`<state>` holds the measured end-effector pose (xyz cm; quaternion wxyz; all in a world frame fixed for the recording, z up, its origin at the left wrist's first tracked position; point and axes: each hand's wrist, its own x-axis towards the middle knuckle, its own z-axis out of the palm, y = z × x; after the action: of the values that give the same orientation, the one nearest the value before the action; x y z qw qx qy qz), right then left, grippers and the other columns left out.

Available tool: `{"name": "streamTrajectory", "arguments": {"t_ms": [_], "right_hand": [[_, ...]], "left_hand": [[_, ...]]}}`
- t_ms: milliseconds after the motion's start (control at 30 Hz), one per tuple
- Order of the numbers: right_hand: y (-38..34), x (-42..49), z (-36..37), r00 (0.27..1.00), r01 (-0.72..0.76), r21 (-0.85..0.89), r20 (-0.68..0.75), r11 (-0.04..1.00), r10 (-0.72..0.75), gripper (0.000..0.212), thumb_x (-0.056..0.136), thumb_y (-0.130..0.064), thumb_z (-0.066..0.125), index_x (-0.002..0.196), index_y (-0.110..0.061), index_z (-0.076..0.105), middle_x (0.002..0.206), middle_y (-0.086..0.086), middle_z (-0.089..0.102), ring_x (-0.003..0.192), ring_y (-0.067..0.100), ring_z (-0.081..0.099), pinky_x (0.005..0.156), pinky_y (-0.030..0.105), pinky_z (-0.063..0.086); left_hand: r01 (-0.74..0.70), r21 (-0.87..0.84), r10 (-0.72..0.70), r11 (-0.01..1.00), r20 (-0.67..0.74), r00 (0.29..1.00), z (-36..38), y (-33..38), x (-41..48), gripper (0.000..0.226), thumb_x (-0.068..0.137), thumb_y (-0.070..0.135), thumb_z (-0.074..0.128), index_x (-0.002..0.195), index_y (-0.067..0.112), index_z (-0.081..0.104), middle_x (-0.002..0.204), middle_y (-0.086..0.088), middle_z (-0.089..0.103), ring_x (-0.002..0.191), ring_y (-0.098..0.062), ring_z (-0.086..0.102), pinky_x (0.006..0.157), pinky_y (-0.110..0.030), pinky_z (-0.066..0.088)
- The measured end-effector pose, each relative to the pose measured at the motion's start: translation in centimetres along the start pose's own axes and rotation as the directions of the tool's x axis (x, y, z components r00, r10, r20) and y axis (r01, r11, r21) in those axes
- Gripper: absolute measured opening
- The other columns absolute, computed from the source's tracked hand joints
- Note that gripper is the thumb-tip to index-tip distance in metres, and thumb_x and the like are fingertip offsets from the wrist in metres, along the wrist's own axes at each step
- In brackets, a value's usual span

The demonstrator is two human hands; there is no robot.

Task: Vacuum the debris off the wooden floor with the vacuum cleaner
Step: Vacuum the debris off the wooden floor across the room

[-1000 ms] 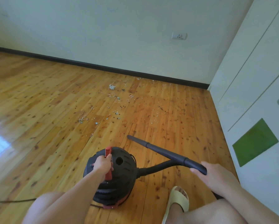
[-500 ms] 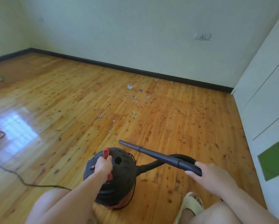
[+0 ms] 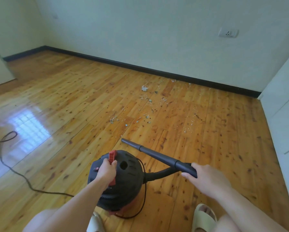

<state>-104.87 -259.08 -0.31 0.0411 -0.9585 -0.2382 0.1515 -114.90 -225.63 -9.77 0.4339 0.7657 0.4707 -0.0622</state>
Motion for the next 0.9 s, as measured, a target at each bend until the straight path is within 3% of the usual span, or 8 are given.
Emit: {"name": "streamTrajectory", "arguments": {"t_ms": [100,500,733,900], "right_hand": [[-1.0,1.3,-0.1,1.000,0.023,-0.028,0.007,0.999,-0.023,0.038,0.100,-0.070,0.039,0.097,-0.033,0.046,0.071,-0.010,0.056,0.051,0.006,0.049,0.042,0.019,0.032],[-7.0,6.0,1.6,0.993,0.078,-0.070,-0.087,0.994,-0.084,0.038,0.103,-0.065,0.037,0.108,-0.029,0.048,0.068,-0.011,0.051,0.050,0.003,0.046,0.043,0.018,0.031],[-8.0,8.3,2.8,0.985,0.134,-0.084,-0.101,0.987,-0.142,0.044,0.102,-0.066,0.037,0.116,-0.027,0.053,0.067,-0.013,0.046,0.050,0.002,0.044,0.046,0.015,0.034],[-7.9,9.6,2.0,0.984,0.152,-0.110,-0.075,0.982,-0.160,0.041,0.102,-0.067,0.037,0.114,-0.031,0.050,0.071,-0.012,0.054,0.054,0.003,0.053,0.047,0.014,0.039]], "left_hand": [[-0.043,0.060,0.043,0.997,0.004,0.999,-0.8,0.1,1.1,0.026,0.109,0.035,0.040,0.106,0.010,0.049,0.089,-0.008,0.055,0.068,-0.016,0.051,0.061,-0.028,0.044],[-0.086,0.029,0.086,0.996,0.001,0.996,-2.7,0.5,4.6,0.023,0.107,0.038,0.044,0.105,0.017,0.052,0.086,-0.007,0.058,0.065,-0.015,0.051,0.058,-0.027,0.044],[-0.058,0.007,0.059,0.998,-0.036,0.998,-3.5,0.7,5.7,0.024,0.106,0.038,0.046,0.103,0.016,0.056,0.086,-0.008,0.061,0.067,-0.017,0.053,0.059,-0.028,0.044],[-0.020,-0.014,0.020,1.000,-0.028,0.999,-3.8,1.5,5.3,0.019,0.107,0.029,0.047,0.106,0.012,0.056,0.084,-0.006,0.060,0.064,-0.013,0.053,0.056,-0.023,0.042]]}}
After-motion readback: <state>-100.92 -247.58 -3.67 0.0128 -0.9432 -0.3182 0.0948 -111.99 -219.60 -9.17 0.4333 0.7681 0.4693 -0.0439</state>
